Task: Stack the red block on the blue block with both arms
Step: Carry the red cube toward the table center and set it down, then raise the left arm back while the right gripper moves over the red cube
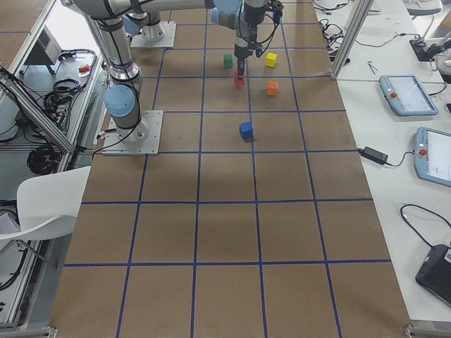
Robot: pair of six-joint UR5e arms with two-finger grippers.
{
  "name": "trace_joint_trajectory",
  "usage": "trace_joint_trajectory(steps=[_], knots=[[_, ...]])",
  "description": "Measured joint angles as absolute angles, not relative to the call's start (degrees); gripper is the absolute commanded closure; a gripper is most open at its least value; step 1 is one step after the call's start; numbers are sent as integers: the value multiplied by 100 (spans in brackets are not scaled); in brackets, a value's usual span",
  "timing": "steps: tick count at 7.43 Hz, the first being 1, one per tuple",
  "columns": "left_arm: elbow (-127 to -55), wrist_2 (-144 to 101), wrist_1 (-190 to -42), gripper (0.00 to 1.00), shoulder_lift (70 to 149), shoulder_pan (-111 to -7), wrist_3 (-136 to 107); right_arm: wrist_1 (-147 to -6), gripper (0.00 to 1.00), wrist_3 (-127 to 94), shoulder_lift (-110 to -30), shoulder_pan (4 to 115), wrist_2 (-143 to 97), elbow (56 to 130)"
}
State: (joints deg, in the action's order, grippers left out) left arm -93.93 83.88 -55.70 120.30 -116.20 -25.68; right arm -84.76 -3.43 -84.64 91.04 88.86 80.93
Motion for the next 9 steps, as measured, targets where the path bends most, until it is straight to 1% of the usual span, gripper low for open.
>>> trace_joint_trajectory(steps=[3, 5, 6, 9], knots=[[-9384, 8828, -5643, 0, 11741, -11494, -2484, -8483, 0, -360, -8471, 9111, 8881, 8095], [-9358, 8844, -5980, 0, 11237, -10801, -1983, -8477, 0, -528, -8452, 9185, 8836, 8162], [-9312, 8829, -6274, 0, 10941, -10376, -1645, -8659, 0, -594, -8446, 9294, 8809, 8353], [-9053, 8837, -7429, 0, 10065, -9212, -577, -10250, 0, -866, -8208, 10004, 8817, 9350]])
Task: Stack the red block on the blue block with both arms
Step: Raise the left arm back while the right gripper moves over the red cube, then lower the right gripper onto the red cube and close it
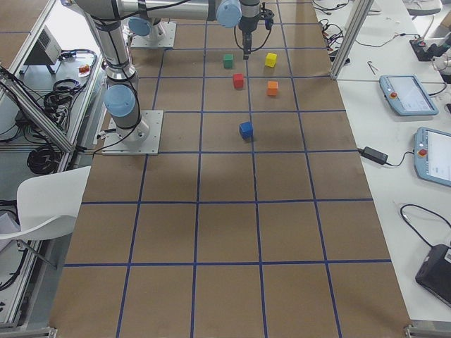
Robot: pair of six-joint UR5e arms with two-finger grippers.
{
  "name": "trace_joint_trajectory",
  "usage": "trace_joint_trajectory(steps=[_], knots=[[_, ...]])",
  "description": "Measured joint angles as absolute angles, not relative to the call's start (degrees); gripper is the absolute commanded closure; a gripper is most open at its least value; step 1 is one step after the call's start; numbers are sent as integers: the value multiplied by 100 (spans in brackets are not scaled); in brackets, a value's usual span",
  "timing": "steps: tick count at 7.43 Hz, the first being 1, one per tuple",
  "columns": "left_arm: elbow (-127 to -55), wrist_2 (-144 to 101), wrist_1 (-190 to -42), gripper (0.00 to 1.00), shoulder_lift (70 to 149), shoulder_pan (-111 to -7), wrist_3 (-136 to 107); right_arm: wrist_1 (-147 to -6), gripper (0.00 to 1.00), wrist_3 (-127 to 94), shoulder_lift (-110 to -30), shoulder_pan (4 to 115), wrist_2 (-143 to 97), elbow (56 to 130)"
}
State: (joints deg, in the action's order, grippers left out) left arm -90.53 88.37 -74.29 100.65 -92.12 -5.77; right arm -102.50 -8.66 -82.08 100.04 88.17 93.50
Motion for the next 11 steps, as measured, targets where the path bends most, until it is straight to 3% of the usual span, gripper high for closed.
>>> trace_joint_trajectory(steps=[2, 6, 7, 8, 9, 10, 11], knots=[[-8698, 8828, -8397, 0, 9657, -8621, 88, -11087, 0, -999, -7636, 10434, 8777, 9656], [-8533, 8846, -8937, 0, 9298, -8279, 466, -12358, 1, -1098, -6452, 10743, 8819, 9816], [-8552, 8847, -8973, 0, 9267, -8268, 472, -12485, 5, -1098, -6350, 10746, 8820, 9883], [-8567, 8839, -8985, 0, 9260, -8267, 474, -12534, 17, -1098, -6304, 10751, 8803, 9960], [-8576, 8824, -8989, 0, 9263, -8267, 473, -12546, 35, -1099, -6290, 10754, 8785, 10044], [-8585, 8818, -8991, 0, 9270, -8266, 469, -12544, 64, -1103, -6284, 10756, 8776, 10098], [-8606, 8820, -8996, 0, 9267, -8271, 467, -12523, 86, -1106, -6280, 10757, 8792, 10119]])
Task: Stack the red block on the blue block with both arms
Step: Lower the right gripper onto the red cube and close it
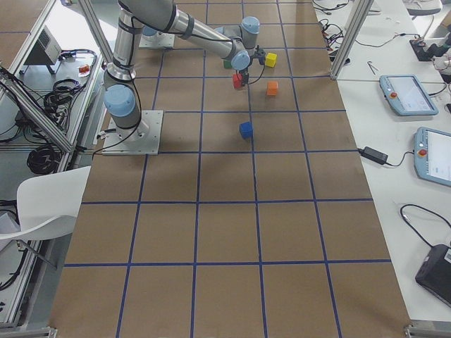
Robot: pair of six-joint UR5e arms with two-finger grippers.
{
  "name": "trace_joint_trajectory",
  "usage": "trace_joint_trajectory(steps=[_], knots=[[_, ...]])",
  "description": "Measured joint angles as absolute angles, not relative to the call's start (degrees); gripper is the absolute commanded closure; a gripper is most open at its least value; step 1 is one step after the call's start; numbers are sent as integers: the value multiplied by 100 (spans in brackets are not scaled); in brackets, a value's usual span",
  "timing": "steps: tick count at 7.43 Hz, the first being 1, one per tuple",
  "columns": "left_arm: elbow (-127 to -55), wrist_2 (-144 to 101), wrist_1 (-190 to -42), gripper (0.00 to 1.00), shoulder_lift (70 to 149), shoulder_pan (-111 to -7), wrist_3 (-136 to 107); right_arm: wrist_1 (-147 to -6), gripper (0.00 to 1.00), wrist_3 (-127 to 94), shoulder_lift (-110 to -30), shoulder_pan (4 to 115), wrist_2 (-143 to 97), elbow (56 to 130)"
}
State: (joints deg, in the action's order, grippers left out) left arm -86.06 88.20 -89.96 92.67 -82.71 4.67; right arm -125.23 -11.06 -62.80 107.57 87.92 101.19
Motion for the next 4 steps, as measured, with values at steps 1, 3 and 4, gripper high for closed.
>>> trace_joint_trajectory(steps=[1, 3, 4], knots=[[-8644, 8825, -8997, 0, 9261, -8275, 466, -12491, 100, -1094, -6287, 10758, 8829, 10119], [-8675, 8836, -8960, 0, 9304, -8290, 436, -12438, 100, -1046, -6329, 10744, 8930, 10095], [-8671, 8844, -8947, 0, 9341, -8298, 408, -12419, 100, -1019, -6399, 10717, 9033, 10100]])
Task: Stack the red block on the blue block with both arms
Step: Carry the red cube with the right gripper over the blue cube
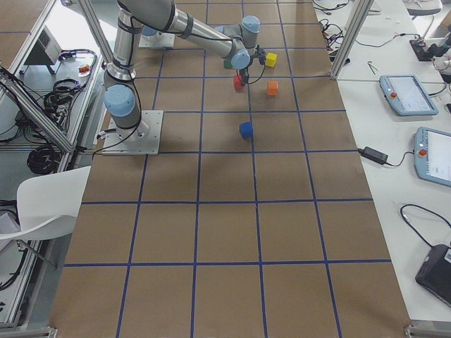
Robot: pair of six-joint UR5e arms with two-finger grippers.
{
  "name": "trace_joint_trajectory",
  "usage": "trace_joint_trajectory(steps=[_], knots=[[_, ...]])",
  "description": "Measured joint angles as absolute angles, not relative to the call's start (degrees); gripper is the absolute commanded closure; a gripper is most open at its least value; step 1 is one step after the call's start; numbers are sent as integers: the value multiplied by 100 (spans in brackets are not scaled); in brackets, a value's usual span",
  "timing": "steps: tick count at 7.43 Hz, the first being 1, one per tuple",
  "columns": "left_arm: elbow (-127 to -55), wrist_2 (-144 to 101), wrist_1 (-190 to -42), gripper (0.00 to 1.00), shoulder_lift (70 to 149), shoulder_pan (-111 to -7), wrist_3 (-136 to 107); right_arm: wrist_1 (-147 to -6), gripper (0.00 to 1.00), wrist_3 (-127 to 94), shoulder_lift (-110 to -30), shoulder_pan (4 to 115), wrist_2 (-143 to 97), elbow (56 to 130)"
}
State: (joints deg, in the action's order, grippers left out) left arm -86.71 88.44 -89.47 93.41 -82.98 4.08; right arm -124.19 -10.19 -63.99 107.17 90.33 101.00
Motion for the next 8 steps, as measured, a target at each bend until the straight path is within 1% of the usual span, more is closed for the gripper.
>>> trace_joint_trajectory(steps=[3, 6, 8], knots=[[-8667, 8850, -8933, 0, 9391, -8315, 378, -11922, 100, -677, -7038, 10261, 9315, 10117], [-8669, 8851, -8924, 0, 9427, -8332, 354, -11336, 100, 565, -7768, 8931, 9337, 10133], [-8669, 8851, -8923, 0, 9427, -8338, 360, -11288, 100, 1910, -7832, 8282, 9591, 10168]])
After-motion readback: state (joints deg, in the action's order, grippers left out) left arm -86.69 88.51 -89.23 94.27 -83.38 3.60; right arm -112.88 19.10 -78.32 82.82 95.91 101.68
